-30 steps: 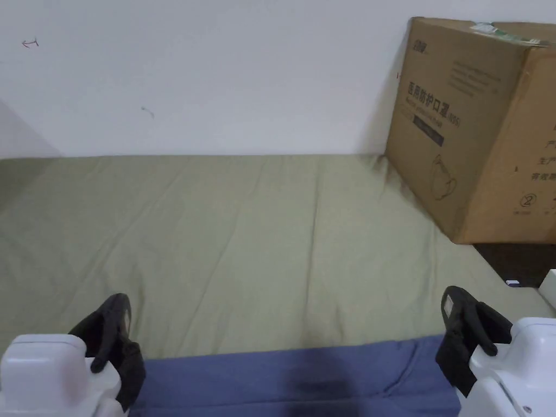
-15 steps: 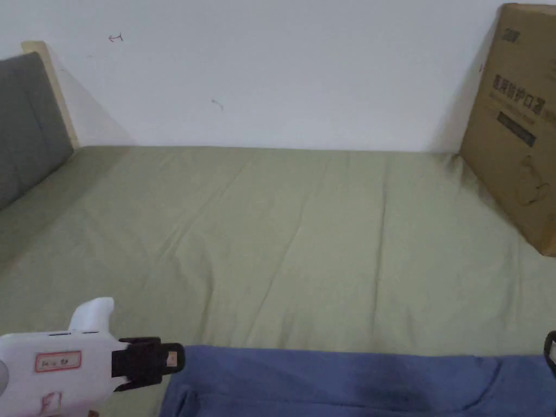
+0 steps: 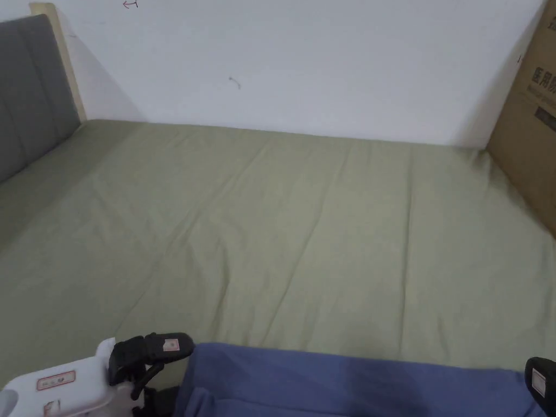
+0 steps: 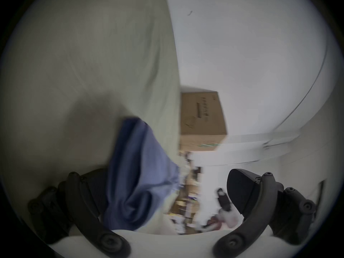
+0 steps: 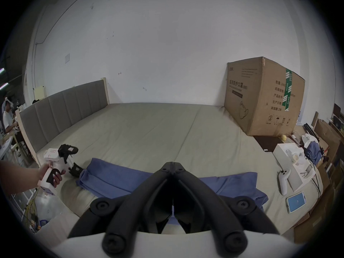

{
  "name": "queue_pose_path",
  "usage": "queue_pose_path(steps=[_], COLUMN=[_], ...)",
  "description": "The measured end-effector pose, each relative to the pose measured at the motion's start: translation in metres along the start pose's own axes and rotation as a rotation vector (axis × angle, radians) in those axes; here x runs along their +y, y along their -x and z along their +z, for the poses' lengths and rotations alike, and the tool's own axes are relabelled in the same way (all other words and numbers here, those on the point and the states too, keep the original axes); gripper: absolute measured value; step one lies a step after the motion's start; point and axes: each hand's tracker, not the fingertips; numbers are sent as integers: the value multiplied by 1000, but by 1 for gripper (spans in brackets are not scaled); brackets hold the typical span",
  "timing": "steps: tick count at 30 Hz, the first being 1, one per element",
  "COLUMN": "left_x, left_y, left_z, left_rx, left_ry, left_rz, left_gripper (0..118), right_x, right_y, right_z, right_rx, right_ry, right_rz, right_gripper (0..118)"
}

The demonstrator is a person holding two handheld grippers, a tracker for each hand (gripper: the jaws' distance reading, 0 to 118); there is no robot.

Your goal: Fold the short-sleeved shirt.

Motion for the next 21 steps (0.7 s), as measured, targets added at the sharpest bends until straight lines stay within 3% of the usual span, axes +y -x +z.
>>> queue_pose_path(steps=[2,4,7,8,9,10,11,13,17,21], left_x=[26,33,2,-2,2,2,-1,-5,-17,-21], left_y=[31,27,14,12,6,7,11,13,-28,-74], left_z=[-8,-21,-42,-44,-36,-36,-42,-34,-38,-22], left_rx=[-18,95,193,221,276,410,600,411,635,786], left_ry=[61,96,127,126,103,59,29,-5,30,40], left_rz=[19,-128,-236,-259,-288,-320,-347,-275,-493,-546], left_gripper=[118,117,112,100,40,4,4,4,4,4], right_x=[1,0,-2,-3,-4,-5,-6,-8,-10,-17], right_y=[6,12,18,19,21,21,22,21,14,4], right_z=[-6,-10,-15,-15,-16,-15,-15,-13,-3,7], right_rx=[10,24,54,61,68,70,73,84,88,83], right_ry=[14,24,37,41,47,52,56,67,71,45], right_rz=[15,19,5,2,-1,0,-1,-2,-5,-36], right_gripper=[0,0,0,0,0,0,0,0,0,0])
